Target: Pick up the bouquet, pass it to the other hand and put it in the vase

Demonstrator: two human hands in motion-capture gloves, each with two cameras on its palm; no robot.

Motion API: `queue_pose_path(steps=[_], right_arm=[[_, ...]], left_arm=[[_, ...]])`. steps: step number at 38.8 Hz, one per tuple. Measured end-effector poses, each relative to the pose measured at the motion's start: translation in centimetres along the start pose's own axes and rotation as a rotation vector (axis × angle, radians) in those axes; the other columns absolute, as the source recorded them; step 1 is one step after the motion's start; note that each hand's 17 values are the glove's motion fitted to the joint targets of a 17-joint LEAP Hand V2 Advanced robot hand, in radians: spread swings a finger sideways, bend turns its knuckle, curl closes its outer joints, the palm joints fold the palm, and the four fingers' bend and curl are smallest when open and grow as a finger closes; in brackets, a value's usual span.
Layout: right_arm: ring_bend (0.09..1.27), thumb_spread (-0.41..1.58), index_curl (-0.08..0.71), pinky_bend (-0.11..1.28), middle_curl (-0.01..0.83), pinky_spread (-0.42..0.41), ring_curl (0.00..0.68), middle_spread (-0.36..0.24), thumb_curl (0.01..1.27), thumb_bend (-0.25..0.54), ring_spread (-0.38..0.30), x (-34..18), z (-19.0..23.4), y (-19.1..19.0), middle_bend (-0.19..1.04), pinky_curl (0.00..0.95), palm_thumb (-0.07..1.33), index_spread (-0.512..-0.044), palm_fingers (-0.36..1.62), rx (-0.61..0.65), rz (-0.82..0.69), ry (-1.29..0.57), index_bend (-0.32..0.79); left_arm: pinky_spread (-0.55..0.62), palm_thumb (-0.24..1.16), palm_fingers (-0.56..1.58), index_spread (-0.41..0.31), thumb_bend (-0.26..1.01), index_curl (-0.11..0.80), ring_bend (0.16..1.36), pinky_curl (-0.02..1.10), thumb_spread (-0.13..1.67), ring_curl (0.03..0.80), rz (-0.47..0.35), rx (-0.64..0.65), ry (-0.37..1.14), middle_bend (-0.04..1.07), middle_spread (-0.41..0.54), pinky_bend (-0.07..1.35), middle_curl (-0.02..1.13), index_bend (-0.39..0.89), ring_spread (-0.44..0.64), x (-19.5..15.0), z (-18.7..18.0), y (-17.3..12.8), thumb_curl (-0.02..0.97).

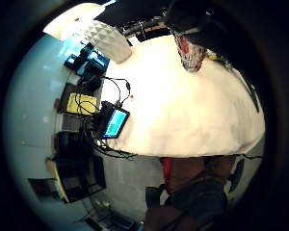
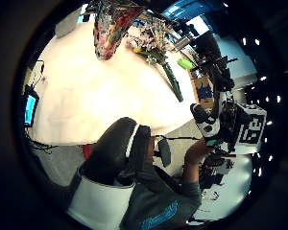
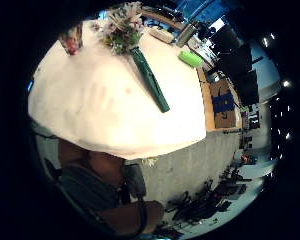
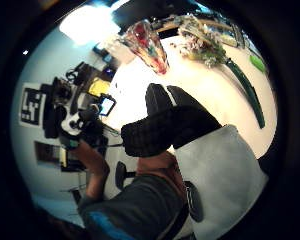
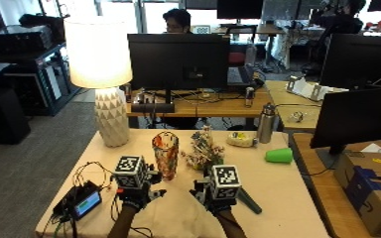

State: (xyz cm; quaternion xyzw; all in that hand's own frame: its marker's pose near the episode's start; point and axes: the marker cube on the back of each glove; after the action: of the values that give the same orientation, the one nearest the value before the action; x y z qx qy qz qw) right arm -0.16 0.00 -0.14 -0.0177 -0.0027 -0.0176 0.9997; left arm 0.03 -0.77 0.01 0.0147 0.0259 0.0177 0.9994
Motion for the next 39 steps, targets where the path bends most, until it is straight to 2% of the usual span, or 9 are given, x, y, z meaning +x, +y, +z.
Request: queue_pose_path(steps=[7, 15, 23, 28, 39], right_arm=[[0.28, 1.18, 0.209, 0.41, 0.259, 0.332, 0.179, 0.059, 0.23, 0.083, 0.197, 1.6, 0.2, 0.0, 0.25, 0.276, 0.44, -0.359, 0.13, 0.009, 0.002, 0.010, 0.14], [0.29, 1.17, 0.215, 0.45, 0.278, 0.337, 0.195, 0.068, 0.25, 0.035, 0.206, 8.0, 1.2, -0.3, 0.23, 0.303, 0.45, -0.357, 0.12, 0.051, 0.080, -0.029, 0.12], [0.30, 1.15, 0.218, 0.50, 0.288, 0.350, 0.210, 0.076, 0.27, -0.001, 0.219, 14.0, 4.2, -1.7, 0.21, 0.329, 0.48, -0.354, 0.10, 0.059, 0.203, -0.091, 0.13], [0.29, 1.13, 0.216, 0.53, 0.297, 0.357, 0.215, 0.082, 0.29, -0.007, 0.227, 17.1, 7.5, -3.3, 0.20, 0.341, 0.52, -0.348, 0.08, 0.035, 0.281, -0.121, 0.12], [0.29, 1.11, 0.220, 0.58, 0.308, 0.364, 0.227, 0.092, 0.31, -0.012, 0.242, 19.1, 14.0, -5.8, 0.19, 0.355, 0.59, -0.344, 0.06, -0.095, 0.357, -0.139, 0.13]], left_arm=[[0.43, 0.19, 0.20, -0.014, -0.03, 0.153, 0.61, 0.28, 0.97, 0.243, -0.008, -0.007, 0.031, 0.23, 0.146, 0.51, 0.28, 0.12, 0.34, 0.5, -1.0, 1.4, 0.231], [0.43, 0.18, 0.18, -0.014, -0.03, 0.162, 0.62, 0.30, 0.98, 0.253, 0.011, 0.092, 0.084, 0.23, 0.147, 0.53, 0.30, 0.10, 0.34, 0.0, 0.0, 0.5, 0.249], [0.43, 0.18, 0.17, -0.012, -0.03, 0.169, 0.64, 0.31, 0.98, 0.263, 0.013, 0.104, 0.119, 0.24, 0.148, 0.54, 0.31, 0.10, 0.34, 0.6, 0.2, 0.9, 0.263], [0.42, 0.18, 0.17, -0.008, -0.03, 0.171, 0.64, 0.32, 0.98, 0.266, 0.020, 0.116, 0.152, 0.24, 0.148, 0.55, 0.32, 0.10, 0.34, 0.7, 0.7, 0.8, 0.269], [0.42, 0.17, 0.16, -0.006, -0.03, 0.177, 0.66, 0.33, 0.98, 0.273, 0.009, 0.085, 0.173, 0.24, 0.149, 0.56, 0.34, 0.10, 0.33, 0.1, 2.6, 0.4, 0.279]])
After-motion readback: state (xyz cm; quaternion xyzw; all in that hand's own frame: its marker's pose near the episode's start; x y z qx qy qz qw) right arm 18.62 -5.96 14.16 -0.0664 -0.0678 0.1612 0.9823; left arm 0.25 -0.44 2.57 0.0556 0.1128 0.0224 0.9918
